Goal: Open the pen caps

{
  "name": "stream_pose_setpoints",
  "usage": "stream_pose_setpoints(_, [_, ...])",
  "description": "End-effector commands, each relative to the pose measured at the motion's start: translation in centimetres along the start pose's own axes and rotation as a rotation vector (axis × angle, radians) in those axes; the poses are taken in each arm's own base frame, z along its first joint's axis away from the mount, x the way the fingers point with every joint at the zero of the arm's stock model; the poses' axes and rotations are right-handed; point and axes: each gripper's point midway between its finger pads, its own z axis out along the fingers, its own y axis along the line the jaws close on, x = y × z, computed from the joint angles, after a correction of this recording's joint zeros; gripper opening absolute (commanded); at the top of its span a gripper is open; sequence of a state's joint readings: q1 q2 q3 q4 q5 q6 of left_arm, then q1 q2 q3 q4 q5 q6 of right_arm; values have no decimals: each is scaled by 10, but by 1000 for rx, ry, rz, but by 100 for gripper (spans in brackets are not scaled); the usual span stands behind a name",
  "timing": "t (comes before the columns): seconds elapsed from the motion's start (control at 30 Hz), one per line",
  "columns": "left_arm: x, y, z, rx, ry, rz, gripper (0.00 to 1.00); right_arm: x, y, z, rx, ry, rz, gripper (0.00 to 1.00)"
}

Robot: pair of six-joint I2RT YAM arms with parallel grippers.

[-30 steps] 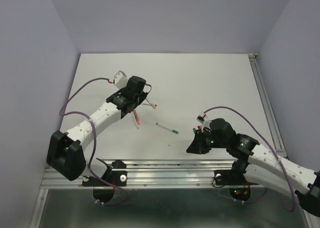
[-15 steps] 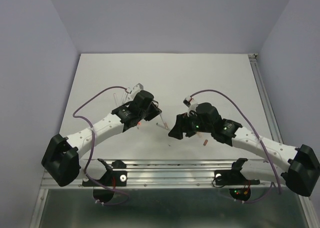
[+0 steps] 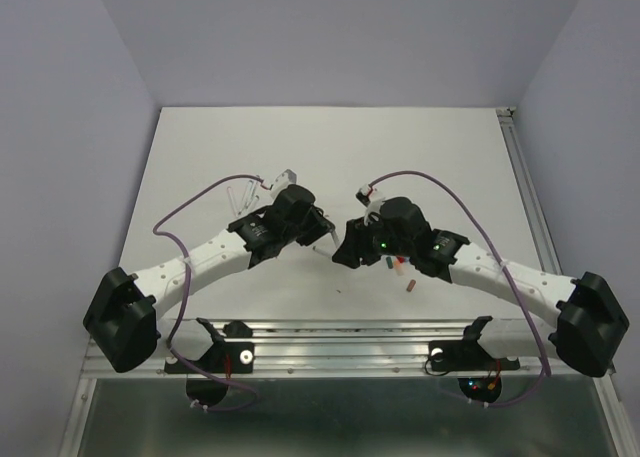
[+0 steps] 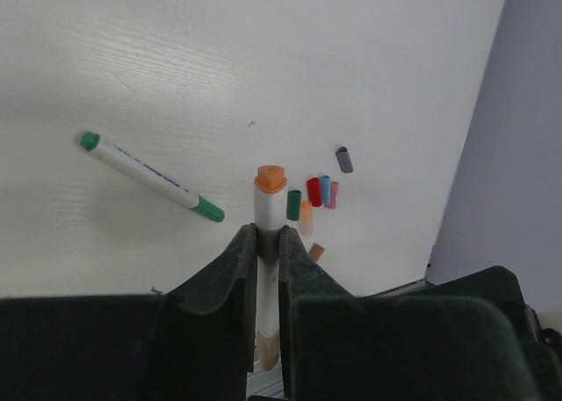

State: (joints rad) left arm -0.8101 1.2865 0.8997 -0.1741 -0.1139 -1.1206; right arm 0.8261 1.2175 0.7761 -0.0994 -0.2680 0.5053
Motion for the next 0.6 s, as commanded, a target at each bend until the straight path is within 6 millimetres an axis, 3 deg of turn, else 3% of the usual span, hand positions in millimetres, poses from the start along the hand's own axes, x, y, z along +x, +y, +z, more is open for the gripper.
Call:
stream_pose_setpoints(0.0, [-13, -33, -9, 83, -32, -28, 0, -28, 16, 1, -35, -73, -23, 53])
stream_pose_setpoints(0.07, [-14, -36, -10, 92, -31, -27, 0, -26, 13, 2, -27, -64, -17, 53])
stream_pose_setpoints(0.17, [-16, -39, -12, 99, -38, -26, 0, -23, 11, 6, -22, -48, -16, 44])
stream_pose_setpoints(0.2, [-16, -39, -12, 100, -39, -29, 0, -23, 13, 6, -29, -45, -16, 32])
stream_pose_setpoints(0.27, [-18, -38, -12, 97, -47, -31, 0, -23, 15, 5, -41, -47, -17, 18])
stream_pose_setpoints(0.3, [-18, -37, -10, 90, -51, -31, 0, -23, 17, 3, -51, -51, -17, 4])
stream_pose_setpoints(0.33, [-19, -36, -9, 84, -59, -34, 0, -23, 20, 2, -64, -48, -13, 1])
stream_pose_setpoints(0.43, [-38, -31, -4, 34, -139, -41, 0, -9, 24, -2, -93, -8, 19, 1])
stream_pose_setpoints(0.57, [-95, -8, 8, -68, -288, -89, 0, 15, 37, -21, -190, 44, 74, 1])
